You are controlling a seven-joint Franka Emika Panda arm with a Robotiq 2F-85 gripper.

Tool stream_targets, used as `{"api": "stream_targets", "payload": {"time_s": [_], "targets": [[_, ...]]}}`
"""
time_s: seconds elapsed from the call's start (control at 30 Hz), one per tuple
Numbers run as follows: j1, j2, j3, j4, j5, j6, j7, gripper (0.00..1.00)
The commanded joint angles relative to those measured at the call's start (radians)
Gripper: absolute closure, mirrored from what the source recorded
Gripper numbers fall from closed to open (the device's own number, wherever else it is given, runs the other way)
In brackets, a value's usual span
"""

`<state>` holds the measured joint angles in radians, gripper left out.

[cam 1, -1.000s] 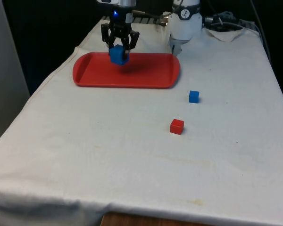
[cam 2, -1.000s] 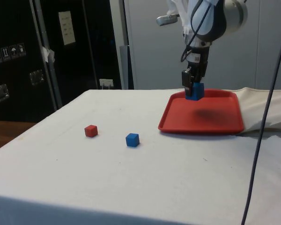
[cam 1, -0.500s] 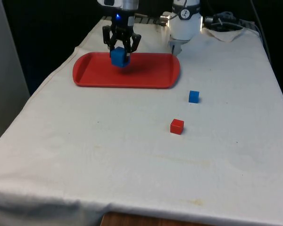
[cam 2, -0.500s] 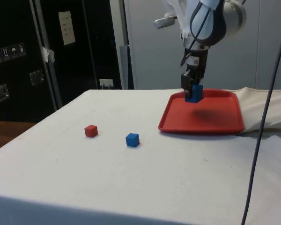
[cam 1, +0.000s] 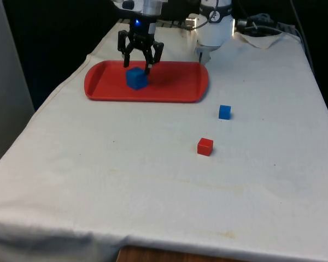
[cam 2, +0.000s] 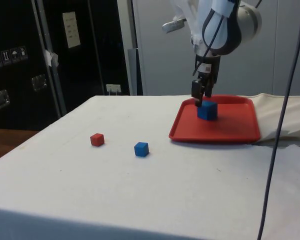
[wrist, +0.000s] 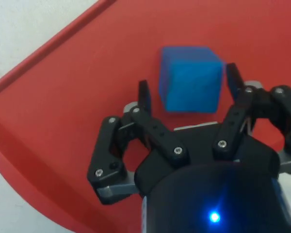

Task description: Pick up the largest block and place it onto the tray.

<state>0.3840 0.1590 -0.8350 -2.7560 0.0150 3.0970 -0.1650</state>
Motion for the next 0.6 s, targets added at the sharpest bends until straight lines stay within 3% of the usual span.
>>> {"api": "stream_targets", "payload": {"time_s": [0.0,0.1,0.13,0.2,0.23,0.27,0.4,0.47,0.5,0.57], "targets": [[-0.011,-0.007,0.024,-0.017,0.013,0.028,0.001,0.5],[-0.012,-0.001,0.027,-0.016,0.012,0.033,0.004,0.2],[-0.012,0.001,0.028,-0.015,0.012,0.034,0.005,0.02],[-0.012,0.002,0.028,-0.014,0.012,0.035,0.005,0.0],[0.0,0.017,0.004,0.002,0.0,0.012,0.006,0.0],[-0.012,0.003,0.028,-0.014,0.012,0.035,0.005,0.0],[-0.012,0.005,0.028,-0.014,0.012,0.036,0.006,0.0],[0.0,0.022,0.006,0.005,0.0,0.013,0.007,0.0],[-0.005,0.008,0.02,0.007,0.007,0.014,0.007,0.0],[-0.003,0.008,0.018,0.02,0.004,0.004,0.009,0.0]]}}
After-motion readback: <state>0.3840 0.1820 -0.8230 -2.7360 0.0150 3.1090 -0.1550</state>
